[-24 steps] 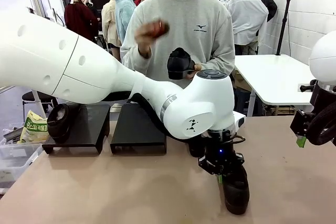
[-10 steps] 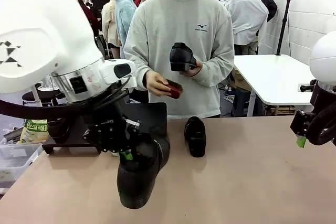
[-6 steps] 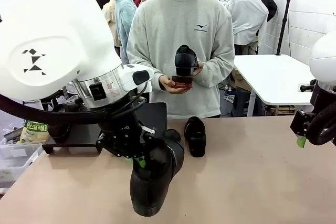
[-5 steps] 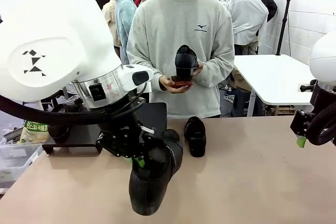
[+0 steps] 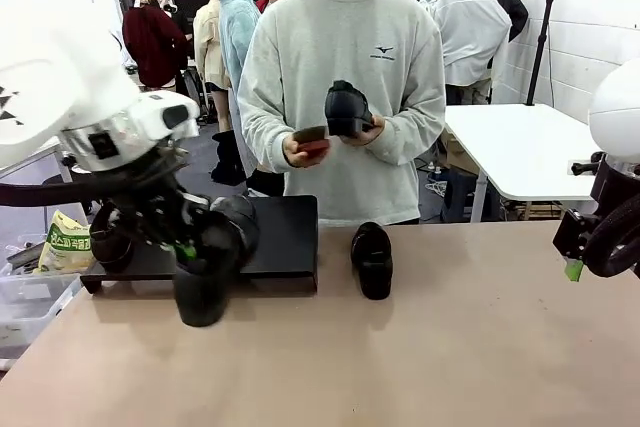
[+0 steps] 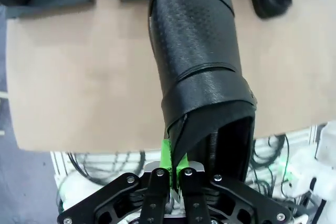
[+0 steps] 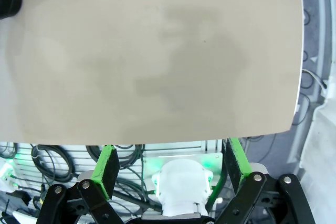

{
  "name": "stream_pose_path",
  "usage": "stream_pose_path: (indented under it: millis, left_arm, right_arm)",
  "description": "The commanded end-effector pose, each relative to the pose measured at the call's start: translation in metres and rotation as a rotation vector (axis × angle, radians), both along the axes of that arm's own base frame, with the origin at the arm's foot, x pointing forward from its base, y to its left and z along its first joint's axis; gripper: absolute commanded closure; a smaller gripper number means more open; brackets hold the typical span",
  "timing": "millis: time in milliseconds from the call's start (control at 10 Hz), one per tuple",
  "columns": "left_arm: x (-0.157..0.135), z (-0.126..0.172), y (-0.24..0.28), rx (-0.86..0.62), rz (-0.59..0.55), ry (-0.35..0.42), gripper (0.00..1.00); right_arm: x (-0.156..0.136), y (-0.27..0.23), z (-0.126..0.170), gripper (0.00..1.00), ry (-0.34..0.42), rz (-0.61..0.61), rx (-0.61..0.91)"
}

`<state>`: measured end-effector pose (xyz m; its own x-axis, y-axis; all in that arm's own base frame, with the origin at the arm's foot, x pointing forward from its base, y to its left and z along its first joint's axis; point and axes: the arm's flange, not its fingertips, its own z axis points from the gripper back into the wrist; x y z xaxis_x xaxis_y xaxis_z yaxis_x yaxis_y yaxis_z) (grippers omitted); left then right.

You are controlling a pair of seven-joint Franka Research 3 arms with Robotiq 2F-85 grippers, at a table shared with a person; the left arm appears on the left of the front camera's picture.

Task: Organize the shoes by placing them on the stand.
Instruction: Place the Shoe from the middle of the table onto the Shoes Stand.

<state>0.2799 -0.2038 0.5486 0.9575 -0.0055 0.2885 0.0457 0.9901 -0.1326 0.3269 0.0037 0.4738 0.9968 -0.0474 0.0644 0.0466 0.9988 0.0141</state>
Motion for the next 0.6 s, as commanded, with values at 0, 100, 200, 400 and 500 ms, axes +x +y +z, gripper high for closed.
stream_pose_path:
  millis: [0, 100, 200, 400, 500]
  left_arm:
    - [0.044, -0.011, 0.03, -0.001, -0.036, -0.159, 1.0]
    - [0.067, -0.015, 0.046, 0.007, -0.03, -0.157, 1.0]
    - [0.086, -0.015, 0.06, 0.036, -0.023, -0.191, 1.0]
    - [0.108, -0.012, 0.082, 0.065, 0.028, -0.242, 1.0]
    - [0.115, -0.014, 0.092, 0.078, 0.053, -0.247, 1.0]
  right_arm:
    - [0.0, -0.001, -0.001, 0.0, 0.004, 0.009, 0.002]
    - [0.0, -0.001, -0.001, 0.0, 0.004, 0.009, 0.002]
    - [0.0, -0.001, -0.001, 0.0, 0.004, 0.009, 0.002]
    - [0.0, -0.001, -0.001, 0.0, 0.004, 0.009, 0.002]
    - [0.0, -0.001, -0.001, 0.0, 0.004, 0.009, 0.002]
